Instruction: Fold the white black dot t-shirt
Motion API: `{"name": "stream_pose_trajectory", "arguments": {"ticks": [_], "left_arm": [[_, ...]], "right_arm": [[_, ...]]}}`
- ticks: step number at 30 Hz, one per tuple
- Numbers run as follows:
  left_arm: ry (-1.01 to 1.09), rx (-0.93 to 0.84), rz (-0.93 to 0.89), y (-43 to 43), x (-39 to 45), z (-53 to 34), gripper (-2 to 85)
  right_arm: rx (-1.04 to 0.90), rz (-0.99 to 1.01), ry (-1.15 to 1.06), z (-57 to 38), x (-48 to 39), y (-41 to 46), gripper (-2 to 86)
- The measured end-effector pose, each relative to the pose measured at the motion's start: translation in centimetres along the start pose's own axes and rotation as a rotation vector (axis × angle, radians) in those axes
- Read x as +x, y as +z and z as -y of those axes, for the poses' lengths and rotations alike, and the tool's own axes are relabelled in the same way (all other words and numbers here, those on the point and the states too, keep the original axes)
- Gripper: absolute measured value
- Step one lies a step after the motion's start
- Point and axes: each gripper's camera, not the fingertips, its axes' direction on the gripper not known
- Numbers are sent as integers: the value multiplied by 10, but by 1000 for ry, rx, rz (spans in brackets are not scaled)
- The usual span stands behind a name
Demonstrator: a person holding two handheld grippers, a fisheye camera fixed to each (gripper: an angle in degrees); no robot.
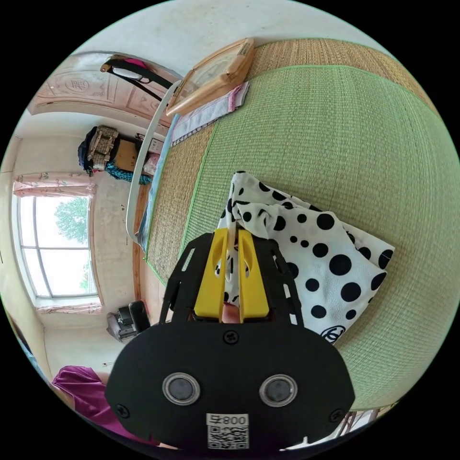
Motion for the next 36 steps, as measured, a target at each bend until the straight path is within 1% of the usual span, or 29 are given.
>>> {"name": "stream_pose_trajectory", "arguments": {"ticks": [4, 8, 13, 14, 18, 22, 26, 30, 32, 36], "left_arm": [[70, 16, 32, -19, 2, -1, 46], [238, 10, 89, -28, 25, 3, 72], [422, -70, 217, -15, 47, 8, 76], [450, -111, 265, -8, 48, 8, 72], [454, -185, 447, 6, 42, 10, 30], [432, -162, 424, -2, 36, 11, 16], [396, -85, 375, -25, 30, 10, 10], [340, -80, 396, -33, 11, 15, 8], [314, -92, 393, -33, 0, 17, 9], [292, -93, 354, -38, -10, 19, 9]], "right_arm": [[-9, -7, -26, 10, -16, 2, 30], [-2, 41, -34, 16, -25, 1, 31], [-1, 34, -82, 24, -44, -5, 27], [2, 32, -93, 24, -46, -7, 27], [12, 5, -187, 21, -65, -23, 19], [12, -131, -204, 21, -67, -24, 9], [29, -158, -199, 29, -66, -21, 3], [3, -243, -193, 48, -66, -1, 1], [-31, -240, -187, 56, -65, 10, 1], [-30, -237, -203, 61, -73, 10, 1]]}}
